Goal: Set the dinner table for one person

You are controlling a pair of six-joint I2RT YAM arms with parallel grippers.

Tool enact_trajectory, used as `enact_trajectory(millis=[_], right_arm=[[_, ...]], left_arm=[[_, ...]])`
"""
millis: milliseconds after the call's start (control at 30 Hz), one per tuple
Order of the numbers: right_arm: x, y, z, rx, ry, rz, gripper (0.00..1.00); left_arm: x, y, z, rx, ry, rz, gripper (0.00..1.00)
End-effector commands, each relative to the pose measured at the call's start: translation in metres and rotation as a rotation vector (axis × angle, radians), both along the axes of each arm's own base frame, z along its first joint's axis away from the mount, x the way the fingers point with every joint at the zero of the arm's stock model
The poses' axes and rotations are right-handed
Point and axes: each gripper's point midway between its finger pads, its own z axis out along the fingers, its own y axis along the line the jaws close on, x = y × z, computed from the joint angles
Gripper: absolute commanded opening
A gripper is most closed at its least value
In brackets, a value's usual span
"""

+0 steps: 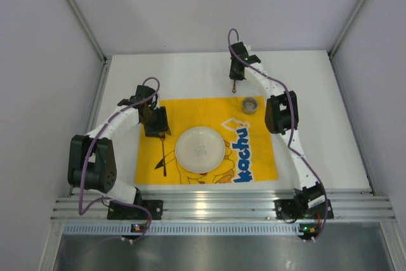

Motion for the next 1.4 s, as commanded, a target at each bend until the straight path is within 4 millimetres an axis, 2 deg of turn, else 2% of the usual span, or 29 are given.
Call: enact_trajectory(millis=[0,100,300,333,367,400,433,467,500,600,633,667,700,733,767,800,833,867,900,933,967,1000,1033,1067,1100,1167,1233,1267,1367], right_arm=[[-0.008,-0.008,-0.025,-0.031,0.072,-0.016,0.06],[-0.008,-0.007,-0.028,-0.034,0.073,-0.018,0.00],[-0.008,-0.008,-0.034,-0.021,0.082,-0.009,0.00],[-0.007,-0.005,-0.024,-0.004,0.064,0.002,0.00],[-0.014,-0.007,-0.034,-0.007,0.092,0.028,0.00],[-0.009,0.000,-0.026,0.032,0.061,0.053,0.00],[-0.007,0.002,-0.002,0.055,0.024,0.064,0.00],[-0.011,0.001,0.002,0.055,0.025,0.076,0.00],[-0.007,0.004,0.034,0.084,-0.036,0.094,0.00],[-0.011,0.015,0.070,0.130,-0.111,0.172,0.00],[-0.014,0.016,0.106,0.142,-0.170,0.189,0.00],[-0.020,0.017,0.113,0.135,-0.176,0.210,0.00],[-0.027,0.020,0.147,0.153,-0.228,0.230,0.00],[-0.034,0.020,0.160,0.154,-0.242,0.240,0.00],[-0.046,0.019,0.155,0.142,-0.221,0.252,0.00],[-0.059,0.021,0.187,0.156,-0.273,0.265,0.00],[-0.071,0.025,0.191,0.172,-0.270,0.294,0.00],[-0.089,0.023,0.169,0.162,-0.215,0.303,0.00],[-0.106,0.025,0.193,0.186,-0.256,0.324,0.00],[-0.119,0.025,0.189,0.198,-0.240,0.328,0.00],[-0.142,0.024,0.160,0.190,-0.171,0.334,0.00],[-0.160,0.021,0.175,0.215,-0.190,0.346,0.00],[-0.175,0.020,0.168,0.222,-0.171,0.352,0.00],[-0.200,0.016,0.136,0.220,-0.096,0.344,0.00],[-0.215,0.011,0.146,0.240,-0.114,0.345,0.00],[-0.253,0.003,0.121,0.257,-0.062,0.343,0.00],[-0.275,-0.002,0.103,0.268,-0.024,0.337,0.00],[-0.290,-0.007,0.081,0.262,0.020,0.336,0.00],[-0.311,-0.012,0.060,0.262,0.057,0.335,0.00]], left_arm=[[0.009,0.000,0.006,0.000,-0.022,-0.006,0.54],[0.015,0.000,0.010,0.003,-0.025,-0.011,0.54],[0.023,-0.005,0.022,-0.020,-0.039,-0.005,0.54],[0.024,-0.005,0.024,-0.022,-0.042,-0.001,0.54],[0.024,-0.005,0.025,-0.021,-0.042,0.001,0.53],[0.026,-0.004,0.028,-0.014,-0.054,0.008,0.53],[0.026,-0.003,0.029,-0.011,-0.056,0.011,0.53],[0.027,-0.002,0.031,-0.008,-0.064,0.013,0.53],[0.028,-0.002,0.032,-0.005,-0.067,0.018,0.53],[0.033,0.000,0.036,0.001,-0.090,0.032,0.53],[0.036,-0.001,0.038,-0.002,-0.097,0.040,0.54],[0.038,-0.001,0.039,-0.004,-0.100,0.042,0.54],[0.043,-0.003,0.044,-0.009,-0.112,0.045,0.54],[0.047,-0.003,0.046,-0.010,-0.122,0.051,0.54],[0.054,-0.004,0.053,-0.012,-0.141,0.054,0.54],[0.058,-0.003,0.053,-0.007,-0.147,0.057,0.54],[0.062,-0.003,0.054,-0.003,-0.156,0.058,0.54],[0.070,-0.002,0.061,0.002,-0.180,0.065,0.54],[0.075,-0.003,0.060,0.004,-0.176,0.065,0.54],[0.079,-0.004,0.062,0.001,-0.183,0.066,0.54],[0.086,-0.006,0.067,-0.005,-0.197,0.065,0.54],[0.090,-0.005,0.070,-0.002,-0.205,0.067,0.54],[0.093,-0.006,0.071,-0.003,-0.210,0.067,0.54],[0.099,-0.007,0.077,-0.003,-0.227,0.068,0.54],[0.101,-0.006,0.078,0.004,-0.234,0.069,0.54],[0.107,-0.004,0.085,0.012,-0.257,0.076,0.54],[0.109,-0.003,0.088,0.020,-0.267,0.078,0.54],[0.109,-0.002,0.091,0.024,-0.272,0.079,0.54],[0.106,0.002,0.095,0.042,-0.278,0.083,0.54]])
